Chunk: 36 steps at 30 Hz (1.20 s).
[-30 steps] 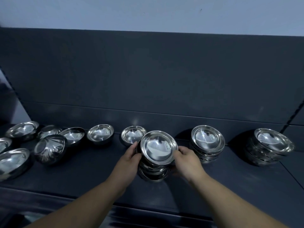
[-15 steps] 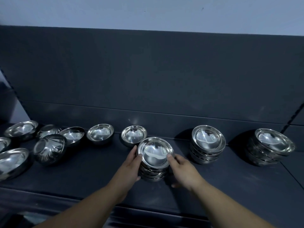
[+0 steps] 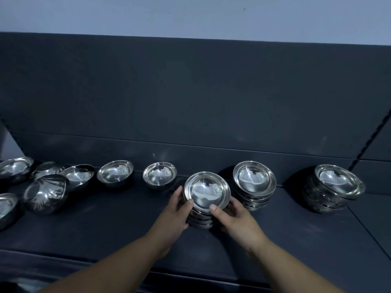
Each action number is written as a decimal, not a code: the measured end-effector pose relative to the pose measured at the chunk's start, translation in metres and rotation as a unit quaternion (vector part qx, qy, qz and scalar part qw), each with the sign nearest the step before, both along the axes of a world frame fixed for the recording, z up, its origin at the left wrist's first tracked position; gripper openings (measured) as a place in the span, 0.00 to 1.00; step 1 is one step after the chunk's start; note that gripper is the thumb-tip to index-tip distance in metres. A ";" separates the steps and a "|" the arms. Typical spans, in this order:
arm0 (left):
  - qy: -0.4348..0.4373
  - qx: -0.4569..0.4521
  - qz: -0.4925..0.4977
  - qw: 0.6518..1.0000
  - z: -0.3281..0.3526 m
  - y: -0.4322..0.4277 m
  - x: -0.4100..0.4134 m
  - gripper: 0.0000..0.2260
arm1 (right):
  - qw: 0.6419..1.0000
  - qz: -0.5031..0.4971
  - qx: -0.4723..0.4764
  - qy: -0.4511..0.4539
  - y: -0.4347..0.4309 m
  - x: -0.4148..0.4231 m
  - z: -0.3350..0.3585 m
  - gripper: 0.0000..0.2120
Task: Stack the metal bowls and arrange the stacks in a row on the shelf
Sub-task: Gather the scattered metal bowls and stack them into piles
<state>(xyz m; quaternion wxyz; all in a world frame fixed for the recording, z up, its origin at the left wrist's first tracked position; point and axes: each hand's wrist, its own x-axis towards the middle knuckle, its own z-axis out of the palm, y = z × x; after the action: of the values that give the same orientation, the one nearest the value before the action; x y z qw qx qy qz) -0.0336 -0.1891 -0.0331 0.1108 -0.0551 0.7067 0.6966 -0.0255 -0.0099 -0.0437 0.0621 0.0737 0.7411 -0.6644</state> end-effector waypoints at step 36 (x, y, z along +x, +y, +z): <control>0.089 -0.528 0.192 0.822 -0.004 -0.312 0.023 0.30 | 0.896 0.237 0.357 0.120 -0.267 -0.032 0.011 0.31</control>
<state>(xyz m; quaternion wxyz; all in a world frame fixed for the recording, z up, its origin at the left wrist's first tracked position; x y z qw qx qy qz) -0.0102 -0.5010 -0.0367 -0.1351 -0.1774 0.9483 0.2257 -0.0574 -0.2765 -0.0326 0.0977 -0.1671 0.9258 -0.3247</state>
